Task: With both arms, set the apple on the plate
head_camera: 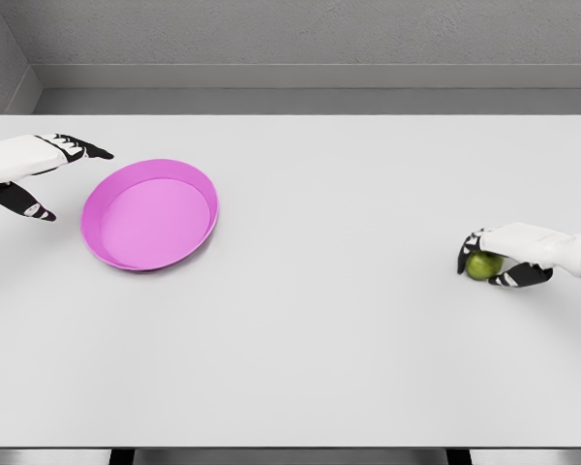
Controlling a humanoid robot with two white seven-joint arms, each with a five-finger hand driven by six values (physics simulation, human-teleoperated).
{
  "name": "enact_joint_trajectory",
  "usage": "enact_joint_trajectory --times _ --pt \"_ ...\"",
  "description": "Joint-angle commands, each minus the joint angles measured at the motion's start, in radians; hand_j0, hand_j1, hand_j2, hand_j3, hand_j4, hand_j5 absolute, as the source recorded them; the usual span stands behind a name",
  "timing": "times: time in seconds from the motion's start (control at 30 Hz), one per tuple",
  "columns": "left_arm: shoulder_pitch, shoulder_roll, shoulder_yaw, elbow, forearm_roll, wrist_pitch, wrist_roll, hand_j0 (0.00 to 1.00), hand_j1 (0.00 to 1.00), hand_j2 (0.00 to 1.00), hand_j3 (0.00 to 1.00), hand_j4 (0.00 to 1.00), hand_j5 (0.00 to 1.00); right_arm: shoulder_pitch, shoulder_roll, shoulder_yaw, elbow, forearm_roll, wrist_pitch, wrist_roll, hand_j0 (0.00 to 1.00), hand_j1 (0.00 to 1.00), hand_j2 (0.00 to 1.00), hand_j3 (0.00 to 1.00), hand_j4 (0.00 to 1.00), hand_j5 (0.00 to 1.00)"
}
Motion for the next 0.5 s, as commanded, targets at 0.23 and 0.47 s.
enact_joint_trajectory --times 0.23,0.47 --pt "0.0 0.006 0.001 0.001 0.008 0.002 0.0 1.0 1.0 1.0 1.0 1.0 1.0 -0.025 -0.001 -0.01 -0.008 0.001 -0.004 -0.001 0.44 0.44 0.44 0.44 0.44 0.44" --pt "0.0 0.008 0.001 0.0 0.008 0.002 0.0 1.0 1.0 1.0 1.0 1.0 1.0 -0.061 0.003 -0.012 -0.046 0.003 -0.004 -0.002 0.43 0.43 0.43 0.43 0.43 0.43"
